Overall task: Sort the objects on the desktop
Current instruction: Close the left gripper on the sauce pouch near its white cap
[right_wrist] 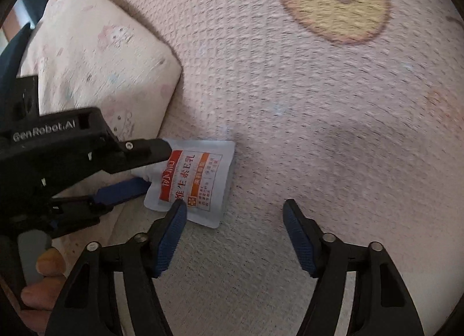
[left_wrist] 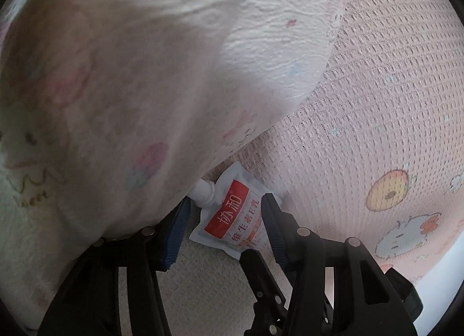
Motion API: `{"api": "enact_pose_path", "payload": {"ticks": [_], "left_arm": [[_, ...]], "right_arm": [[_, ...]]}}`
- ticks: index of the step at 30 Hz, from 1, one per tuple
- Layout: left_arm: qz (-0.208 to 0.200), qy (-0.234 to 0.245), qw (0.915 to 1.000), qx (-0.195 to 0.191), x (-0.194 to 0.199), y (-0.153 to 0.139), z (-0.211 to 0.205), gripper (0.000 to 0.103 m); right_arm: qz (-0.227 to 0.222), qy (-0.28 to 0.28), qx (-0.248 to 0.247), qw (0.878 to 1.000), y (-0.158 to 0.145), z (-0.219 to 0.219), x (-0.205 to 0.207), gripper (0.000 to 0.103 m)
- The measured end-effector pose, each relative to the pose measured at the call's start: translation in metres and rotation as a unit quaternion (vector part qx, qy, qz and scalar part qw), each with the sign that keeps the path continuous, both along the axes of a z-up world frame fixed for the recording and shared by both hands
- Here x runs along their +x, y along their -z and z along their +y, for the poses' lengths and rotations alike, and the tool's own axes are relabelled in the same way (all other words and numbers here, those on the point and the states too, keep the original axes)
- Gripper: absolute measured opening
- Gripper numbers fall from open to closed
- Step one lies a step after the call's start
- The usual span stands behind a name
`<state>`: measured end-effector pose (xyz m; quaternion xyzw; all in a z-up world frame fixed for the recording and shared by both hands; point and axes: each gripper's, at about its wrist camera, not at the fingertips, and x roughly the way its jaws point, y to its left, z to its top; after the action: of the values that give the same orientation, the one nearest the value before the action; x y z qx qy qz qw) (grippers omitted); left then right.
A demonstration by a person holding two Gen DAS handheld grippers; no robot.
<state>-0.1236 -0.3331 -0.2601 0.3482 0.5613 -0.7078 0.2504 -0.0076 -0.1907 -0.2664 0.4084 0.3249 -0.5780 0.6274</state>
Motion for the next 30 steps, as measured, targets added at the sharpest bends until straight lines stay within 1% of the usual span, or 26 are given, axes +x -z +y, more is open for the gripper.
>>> {"api": "enact_pose_path", "payload": {"ticks": [4,5,6,8,9,11,12,14,17,19,20,22,23,25,26,27,29,30], "left_arm": [[-0.013,0.020,0.9996,-0.012,-0.005,0.001,0.004,0.053],[-0.016,0.025,0.9994,-0.016,-0.005,0.001,0.005,0.048],[-0.011,0.031,0.9994,-0.013,-0.005,0.001,0.006,0.040],[-0.004,0.044,0.9990,0.004,-0.005,0.005,0.007,0.035],[-0.010,0.048,0.9988,0.003,-0.006,0.006,0.008,0.029],[-0.015,0.059,0.9981,-0.002,-0.007,0.007,0.011,0.028],[-0.008,0.072,0.9974,-0.001,-0.009,0.007,0.013,0.028],[-0.002,0.097,0.9953,0.006,-0.012,0.009,0.019,0.028],[0.008,0.152,0.9881,0.019,-0.020,0.013,0.034,0.028],[0.021,0.194,0.9804,0.026,-0.027,0.014,0.049,0.028],[0.025,0.215,0.9761,0.024,-0.029,0.014,0.057,0.028],[0.027,0.262,0.9645,0.009,-0.031,0.010,0.077,0.028],[0.030,0.288,0.9570,-0.001,-0.031,0.008,0.089,0.028],[0.037,0.320,0.9467,-0.010,-0.027,0.003,0.106,0.028],[0.040,0.331,0.9428,-0.012,-0.024,0.001,0.111,0.028],[0.044,0.345,0.9373,-0.014,-0.036,-0.003,0.117,0.028],[0.051,0.370,0.9277,-0.014,-0.027,-0.007,0.129,0.028],[0.056,0.382,0.9226,-0.007,-0.017,-0.007,0.135,0.028]], "right_arm": [[-0.028,0.001,-0.002,1.000,0.004,-0.005,0.000,0.062],[-0.036,-0.004,-0.002,0.999,0.005,-0.005,0.001,0.061],[-0.041,-0.011,-0.003,0.999,0.006,-0.005,0.002,0.057],[-0.039,-0.017,-0.003,0.999,0.006,-0.004,0.002,0.050],[-0.034,-0.016,-0.004,0.999,0.006,-0.004,0.001,0.047],[-0.047,-0.011,-0.001,0.999,0.006,-0.003,-0.007,0.041],[-0.052,-0.006,0.000,0.999,0.005,-0.002,-0.010,0.039],[-0.052,0.011,0.001,0.999,0.003,0.002,-0.018,0.039],[-0.035,0.034,0.008,0.999,0.000,0.014,-0.028,0.039],[-0.021,0.055,0.013,0.998,-0.004,0.027,-0.036,0.039],[-0.017,0.064,0.013,0.998,-0.006,0.034,-0.039,0.039],[-0.017,0.091,0.014,0.996,-0.011,0.054,-0.050,0.039],[-0.018,0.104,0.017,0.994,-0.012,0.063,-0.054,0.039],[-0.020,0.127,0.020,0.992,-0.014,0.082,-0.059,0.039],[-0.022,0.137,0.022,0.990,-0.016,0.092,-0.061,0.039],[-0.024,0.145,0.026,0.989,-0.016,0.102,-0.061,0.039],[-0.028,0.160,0.029,0.986,-0.017,0.121,-0.060,0.039],[-0.031,0.170,0.033,0.984,-0.018,0.133,-0.060,0.039]]}}
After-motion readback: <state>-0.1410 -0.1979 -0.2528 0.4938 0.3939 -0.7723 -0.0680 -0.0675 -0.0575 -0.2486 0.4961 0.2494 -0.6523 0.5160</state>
